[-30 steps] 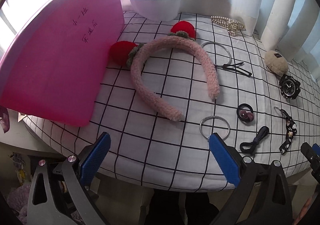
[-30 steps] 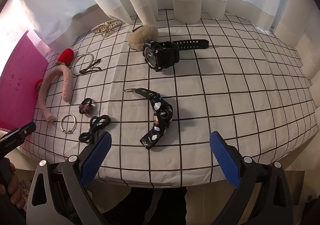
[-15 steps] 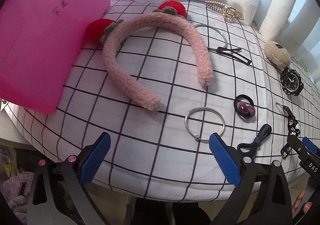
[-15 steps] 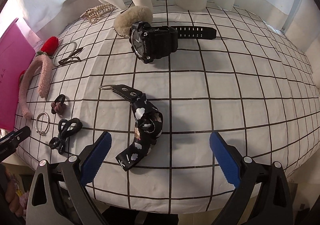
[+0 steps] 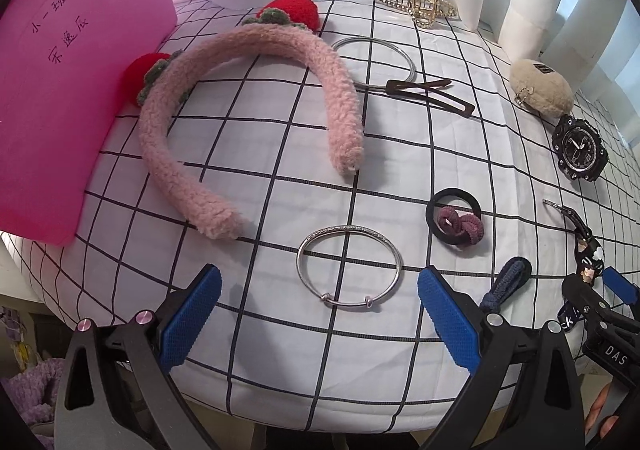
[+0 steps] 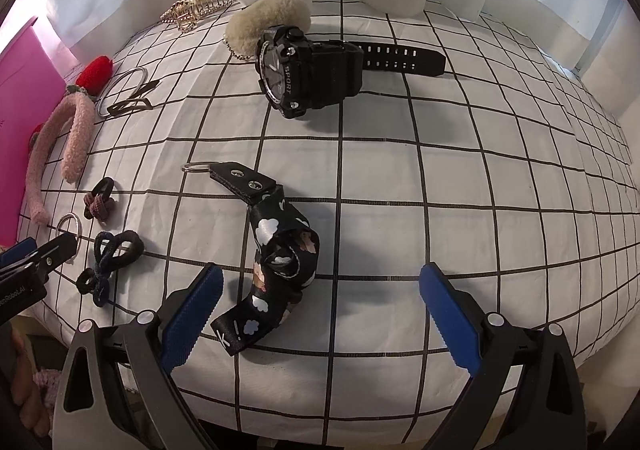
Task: Organize jewelry
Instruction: 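Close the left gripper on the silver bangle while the right grips the patterned strap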
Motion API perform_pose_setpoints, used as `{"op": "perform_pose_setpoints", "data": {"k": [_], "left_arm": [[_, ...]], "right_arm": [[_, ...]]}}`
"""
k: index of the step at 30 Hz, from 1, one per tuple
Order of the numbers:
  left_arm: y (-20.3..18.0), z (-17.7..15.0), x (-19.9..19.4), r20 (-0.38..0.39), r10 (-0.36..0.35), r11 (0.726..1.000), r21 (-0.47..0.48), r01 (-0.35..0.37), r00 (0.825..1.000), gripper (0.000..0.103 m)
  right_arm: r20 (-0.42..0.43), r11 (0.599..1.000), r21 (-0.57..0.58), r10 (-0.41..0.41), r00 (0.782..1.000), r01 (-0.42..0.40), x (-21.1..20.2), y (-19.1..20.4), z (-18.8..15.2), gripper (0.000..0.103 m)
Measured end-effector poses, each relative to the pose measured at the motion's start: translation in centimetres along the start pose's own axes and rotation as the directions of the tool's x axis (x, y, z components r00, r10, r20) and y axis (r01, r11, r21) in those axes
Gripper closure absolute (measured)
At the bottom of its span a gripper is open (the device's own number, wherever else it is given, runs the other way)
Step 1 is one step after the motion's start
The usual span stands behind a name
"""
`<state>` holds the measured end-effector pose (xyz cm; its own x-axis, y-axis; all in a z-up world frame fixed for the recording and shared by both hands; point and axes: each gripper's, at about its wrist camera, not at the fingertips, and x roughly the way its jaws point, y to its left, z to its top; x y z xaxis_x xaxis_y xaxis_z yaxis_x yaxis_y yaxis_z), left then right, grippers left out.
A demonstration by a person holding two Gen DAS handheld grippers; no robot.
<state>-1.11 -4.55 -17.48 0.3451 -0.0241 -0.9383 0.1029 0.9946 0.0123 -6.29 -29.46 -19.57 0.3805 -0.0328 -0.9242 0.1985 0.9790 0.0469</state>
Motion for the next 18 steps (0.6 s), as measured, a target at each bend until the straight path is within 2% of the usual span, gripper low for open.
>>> {"op": "perform_pose_setpoints", "data": {"k": [3, 15, 18], "left_arm": [[-0.18, -0.07, 0.61, -0.018, -0.001, 1.000, 0.002, 0.002, 1.000, 0.006], [-0.15, -0.36, 0.51, 0.030, -0.015, 1.000, 0.001, 0.015, 0.999, 0.006], [-0.11, -0.19, 0.43, 0.030, -0.015, 1.000, -0.001, 0.016, 0.999, 0.011]], "right_arm": [[0.003, 1.000, -0.017, -0.015, 1.000, 0.015, 0.08, 0.29, -0.03, 0.009], [0.034, 0.999, -0.041, -0.010, 0.999, 0.011, 0.16, 0.70, -0.23, 0.010], [0.033, 0.999, -0.044, -0.006, 0.999, 0.007, 0.06, 0.71, -0.35, 0.010]]}}
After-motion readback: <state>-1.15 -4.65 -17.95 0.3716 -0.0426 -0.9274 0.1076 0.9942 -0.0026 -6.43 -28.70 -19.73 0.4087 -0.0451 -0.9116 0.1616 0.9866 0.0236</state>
